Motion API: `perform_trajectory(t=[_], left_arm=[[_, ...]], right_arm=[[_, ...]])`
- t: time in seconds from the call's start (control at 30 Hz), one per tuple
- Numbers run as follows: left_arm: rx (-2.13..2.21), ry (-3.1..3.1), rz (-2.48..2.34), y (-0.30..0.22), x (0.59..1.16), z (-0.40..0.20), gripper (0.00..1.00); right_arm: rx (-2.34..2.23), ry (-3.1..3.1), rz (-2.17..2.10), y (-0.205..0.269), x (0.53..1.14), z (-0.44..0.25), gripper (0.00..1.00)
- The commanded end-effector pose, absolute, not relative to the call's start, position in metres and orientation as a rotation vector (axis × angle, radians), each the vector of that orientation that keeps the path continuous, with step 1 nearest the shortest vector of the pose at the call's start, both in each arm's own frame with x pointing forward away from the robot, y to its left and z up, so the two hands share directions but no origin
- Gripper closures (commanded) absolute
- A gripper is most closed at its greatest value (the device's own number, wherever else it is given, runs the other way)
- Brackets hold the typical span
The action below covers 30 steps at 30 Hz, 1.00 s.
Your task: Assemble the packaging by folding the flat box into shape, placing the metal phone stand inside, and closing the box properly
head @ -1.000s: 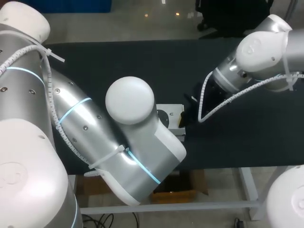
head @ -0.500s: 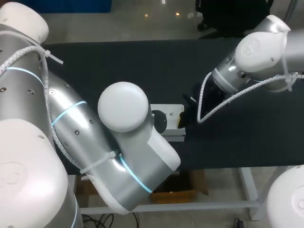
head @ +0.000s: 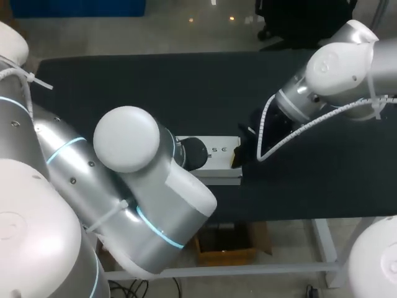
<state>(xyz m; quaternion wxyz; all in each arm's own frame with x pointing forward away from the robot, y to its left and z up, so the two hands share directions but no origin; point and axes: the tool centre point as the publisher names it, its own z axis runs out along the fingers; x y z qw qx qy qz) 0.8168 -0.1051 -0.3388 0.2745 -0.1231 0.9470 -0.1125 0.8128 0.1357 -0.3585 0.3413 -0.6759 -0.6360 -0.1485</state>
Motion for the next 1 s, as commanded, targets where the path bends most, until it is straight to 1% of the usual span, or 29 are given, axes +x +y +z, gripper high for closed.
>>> perform_trajectory(t=[0.03, 1.0], left_arm=[[-0.317, 2.635, -0.392, -0.094, 0.835, -0.342, 1.0], [-0.325, 2.673, -0.405, -0.089, 0.836, -0.359, 1.0]], right_arm=[[-1.76, -1.655, -0.383, 0.137, 0.812, -0.361, 1.0], [-1.78, -1.633, -0.369, 0.13, 0.81, -0.373, 1.0]])
